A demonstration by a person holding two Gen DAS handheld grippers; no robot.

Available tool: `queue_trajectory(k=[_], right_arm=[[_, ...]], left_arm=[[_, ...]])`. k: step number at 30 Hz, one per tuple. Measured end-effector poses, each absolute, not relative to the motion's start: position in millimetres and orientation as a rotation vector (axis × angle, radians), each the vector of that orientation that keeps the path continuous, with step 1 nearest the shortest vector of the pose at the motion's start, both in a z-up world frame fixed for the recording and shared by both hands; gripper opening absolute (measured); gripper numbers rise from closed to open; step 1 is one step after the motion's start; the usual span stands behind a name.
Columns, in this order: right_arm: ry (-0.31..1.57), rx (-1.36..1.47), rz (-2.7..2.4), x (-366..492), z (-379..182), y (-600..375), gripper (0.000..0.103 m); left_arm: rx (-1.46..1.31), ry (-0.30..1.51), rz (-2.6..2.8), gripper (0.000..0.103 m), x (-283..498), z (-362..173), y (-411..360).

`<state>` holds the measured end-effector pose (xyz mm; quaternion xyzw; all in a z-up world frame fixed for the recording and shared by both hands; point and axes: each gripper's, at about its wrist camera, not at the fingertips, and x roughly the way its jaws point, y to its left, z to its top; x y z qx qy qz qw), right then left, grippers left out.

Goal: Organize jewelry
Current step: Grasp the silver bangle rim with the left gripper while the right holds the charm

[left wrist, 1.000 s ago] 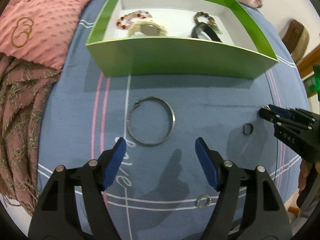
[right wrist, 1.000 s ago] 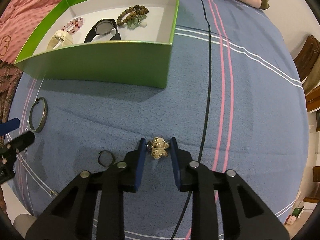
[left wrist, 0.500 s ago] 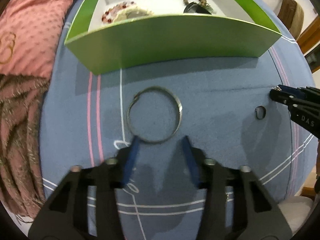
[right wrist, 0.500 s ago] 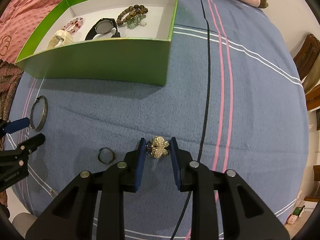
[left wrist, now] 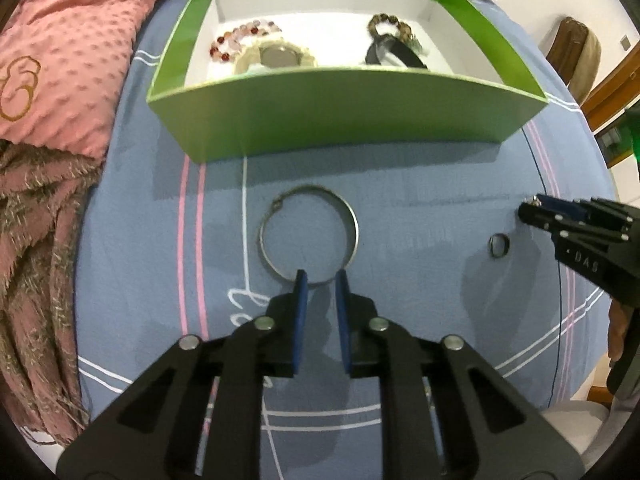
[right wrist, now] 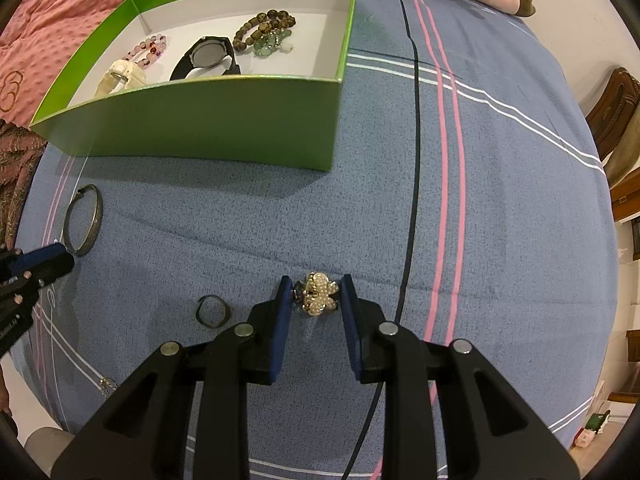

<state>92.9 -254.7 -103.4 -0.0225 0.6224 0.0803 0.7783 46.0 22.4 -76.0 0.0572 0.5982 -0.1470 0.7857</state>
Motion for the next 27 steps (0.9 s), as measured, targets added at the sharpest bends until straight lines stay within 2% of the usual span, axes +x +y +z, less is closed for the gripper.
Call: queue_trajectory(k=[4, 9, 22, 25, 27], right_arm=[[1.345, -0.044, 0.175, 93, -104, -255, 0.026], [1.345, -0.043, 0.175, 92, -103, -255, 0.026], [1.345, -0.048, 0.171, 93, -103, -255, 0.026], [1.346, -0.051, 0.167, 93, -103, -255, 0.026], [1.345, -0.055, 0.163, 93, -104, -254, 0.027]], left_arm=[[0.125, 1.278, -0.340, 0.018, 43, -70, 18], [0.168, 1.286, -0.352, 0.038, 48, -71, -2], [0.203, 1.311, -0.345, 0.037, 57, -88, -21], [0.219, 1.306, -0.329, 0.033, 57, -89, -23], [0.232, 1.302, -0.314, 0.026, 54, -91, -27]])
